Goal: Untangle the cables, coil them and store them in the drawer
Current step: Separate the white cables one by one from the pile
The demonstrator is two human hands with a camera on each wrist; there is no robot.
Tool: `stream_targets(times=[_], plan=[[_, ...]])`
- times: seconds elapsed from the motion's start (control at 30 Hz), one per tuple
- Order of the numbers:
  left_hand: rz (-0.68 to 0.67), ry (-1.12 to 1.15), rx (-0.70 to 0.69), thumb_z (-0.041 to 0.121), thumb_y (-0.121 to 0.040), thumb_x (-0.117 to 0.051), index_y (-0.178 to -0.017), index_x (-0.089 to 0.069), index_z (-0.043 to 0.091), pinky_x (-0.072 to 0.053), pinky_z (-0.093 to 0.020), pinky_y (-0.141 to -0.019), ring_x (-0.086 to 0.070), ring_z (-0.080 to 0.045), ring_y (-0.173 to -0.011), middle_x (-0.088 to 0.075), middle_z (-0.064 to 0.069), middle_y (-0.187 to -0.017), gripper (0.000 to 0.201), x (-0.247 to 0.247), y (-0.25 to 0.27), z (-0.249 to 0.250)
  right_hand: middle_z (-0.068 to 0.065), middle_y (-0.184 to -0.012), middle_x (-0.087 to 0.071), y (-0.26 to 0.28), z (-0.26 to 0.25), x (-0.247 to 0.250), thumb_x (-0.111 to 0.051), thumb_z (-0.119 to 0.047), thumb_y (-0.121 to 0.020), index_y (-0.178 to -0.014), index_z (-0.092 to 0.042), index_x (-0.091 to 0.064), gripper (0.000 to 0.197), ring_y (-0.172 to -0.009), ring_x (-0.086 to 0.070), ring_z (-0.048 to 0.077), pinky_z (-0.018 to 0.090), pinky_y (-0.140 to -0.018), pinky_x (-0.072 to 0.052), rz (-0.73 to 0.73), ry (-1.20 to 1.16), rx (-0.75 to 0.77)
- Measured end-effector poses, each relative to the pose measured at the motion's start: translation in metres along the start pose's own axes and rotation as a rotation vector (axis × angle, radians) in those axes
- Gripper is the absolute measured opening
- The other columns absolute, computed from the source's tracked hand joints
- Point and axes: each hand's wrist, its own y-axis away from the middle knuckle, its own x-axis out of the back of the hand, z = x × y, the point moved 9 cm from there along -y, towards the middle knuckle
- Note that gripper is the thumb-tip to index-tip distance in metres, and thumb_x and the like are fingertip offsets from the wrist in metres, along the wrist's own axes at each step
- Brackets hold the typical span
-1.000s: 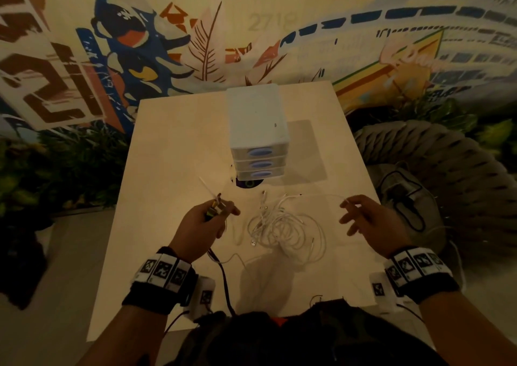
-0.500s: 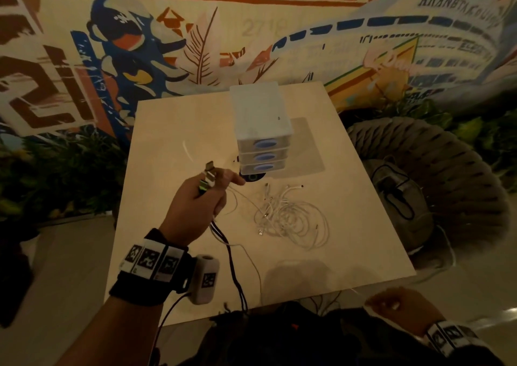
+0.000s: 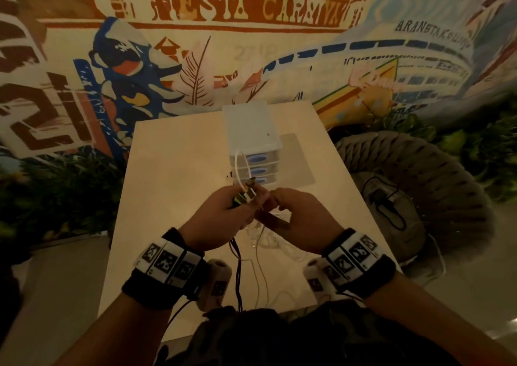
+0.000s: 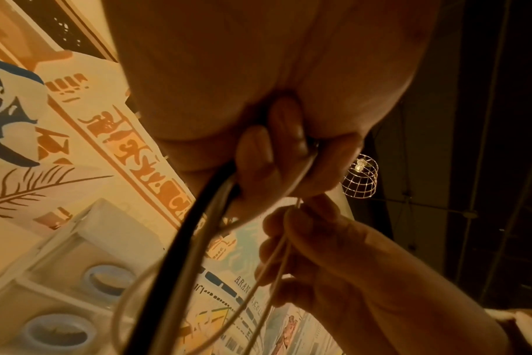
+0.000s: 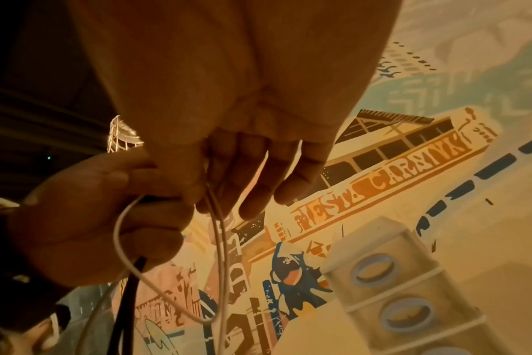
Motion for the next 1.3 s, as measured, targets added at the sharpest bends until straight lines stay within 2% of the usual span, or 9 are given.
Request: stream_targets(times=[0.2, 0.47, 0.63, 0.73, 0.83, 0.93, 1.07, 1.17, 1.3], plan=[[0.037, -0.011, -0.015, 0.028, -0.104, -0.053, -0.108, -0.072, 0.024, -0.032, -0.026, -0.05, -0.035, -0.014, -0.048, -0.04, 0.008, -0.051, 0.02, 0.003, -0.005, 0.01, -0.036, -0.08, -0.065, 0.01, 0.026, 0.034, -0.078, -0.03, -0.085, -0.096, -0.037, -0.078, 0.013, -0.079, -0.063, -0.01, 0.013, -0.075, -0.049, 0.097, -0.104, -0.032], [0.012, -0.08, 0.021, 0.019, -0.104, -0.053, -0.097, -0.073, 0.024, -0.031, -0.032, -0.054, -0.034, -0.023, -0.052, -0.04, -0.006, -0.055, 0.022, -0.009, -0.014, 0.009, -0.008, -0.087, -0.076, 0.033, 0.066, 0.068, -0.074, -0.025, -0.088, -0.095, -0.026, -0.078, 0.008, -0.075, -0.071, 0.015, 0.041, -0.075, -0.058, 0.161, -0.283, -0.071], [0.077, -0.144, 0.017, 0.025, -0.099, -0.062, -0.093, -0.074, 0.023, -0.039, -0.026, -0.053, -0.045, -0.015, -0.052, -0.059, 0.009, -0.059, 0.014, -0.009, -0.022, 0.016, -0.007, -0.086, -0.073, 0.031, 0.074, 0.087, -0.07, -0.032, -0.092, -0.096, -0.022, -0.075, 0.012, -0.073, -0.07, 0.015, 0.04, -0.072, -0.057, 0.263, -0.276, -0.044], [0.106, -0.185, 0.003, 0.03, -0.094, -0.069, -0.091, -0.074, 0.027, -0.045, -0.025, -0.055, -0.055, -0.012, -0.056, -0.066, 0.002, -0.07, 0.007, -0.004, -0.025, 0.013, -0.007, -0.087, -0.074, 0.036, 0.09, 0.109, -0.068, -0.033, -0.092, -0.096, -0.022, -0.073, 0.013, -0.072, -0.071, 0.014, 0.036, -0.074, -0.058, 0.359, -0.262, -0.068], [0.113, -0.201, 0.017, 0.023, -0.096, -0.066, -0.093, -0.074, 0.027, -0.04, -0.02, -0.054, -0.049, -0.007, -0.053, -0.065, 0.006, -0.067, 0.009, 0.0, -0.026, 0.009, -0.008, -0.088, -0.074, 0.047, 0.112, 0.125, -0.068, -0.03, -0.087, -0.097, -0.029, -0.072, 0.01, -0.074, -0.071, 0.014, 0.034, -0.074, -0.058, 0.411, -0.258, -0.123], [0.107, -0.226, 0.048, 0.02, -0.1, -0.06, -0.094, -0.075, 0.022, -0.032, -0.02, -0.049, -0.04, -0.008, -0.046, -0.054, 0.011, -0.053, 0.017, 0.005, -0.026, 0.008, -0.01, -0.088, -0.074, 0.062, 0.136, 0.141, -0.068, -0.023, -0.089, -0.097, -0.019, -0.074, 0.011, -0.075, -0.071, 0.011, 0.029, -0.075, -0.059, 0.459, -0.269, -0.23], [-0.063, -0.275, 0.124, 0.028, -0.102, -0.057, -0.092, -0.077, 0.019, -0.028, -0.013, -0.046, -0.037, -0.005, -0.041, -0.041, 0.007, -0.046, 0.024, -0.003, -0.025, 0.008, -0.019, -0.081, -0.073, 0.084, 0.159, 0.156, -0.068, -0.018, -0.091, -0.084, -0.037, -0.071, 0.02, -0.075, -0.068, -0.001, 0.011, -0.074, -0.054, 0.502, -0.247, -0.359], [-0.238, -0.29, 0.17, 0.042, -0.099, -0.058, -0.088, -0.079, 0.026, -0.029, -0.019, -0.047, -0.031, -0.011, -0.043, -0.039, 0.005, -0.049, 0.029, -0.021, -0.022, 0.01, -0.009, -0.078, -0.072, 0.093, 0.169, 0.157, -0.067, -0.026, -0.091, -0.083, -0.042, -0.07, 0.018, -0.075, -0.067, -0.001, 0.013, -0.07, -0.054, 0.488, -0.145, -0.403], [-0.311, -0.207, 0.199, 0.052, -0.099, -0.051, -0.081, -0.077, 0.032, -0.028, -0.034, -0.053, -0.028, -0.025, -0.051, -0.038, -0.007, -0.058, 0.038, -0.036, -0.022, 0.01, -0.019, -0.086, -0.071, 0.081, 0.162, 0.131, -0.067, -0.024, -0.092, -0.097, -0.046, -0.065, 0.023, -0.08, -0.068, 0.001, 0.024, -0.076, -0.056, 0.264, 0.073, -0.331]])
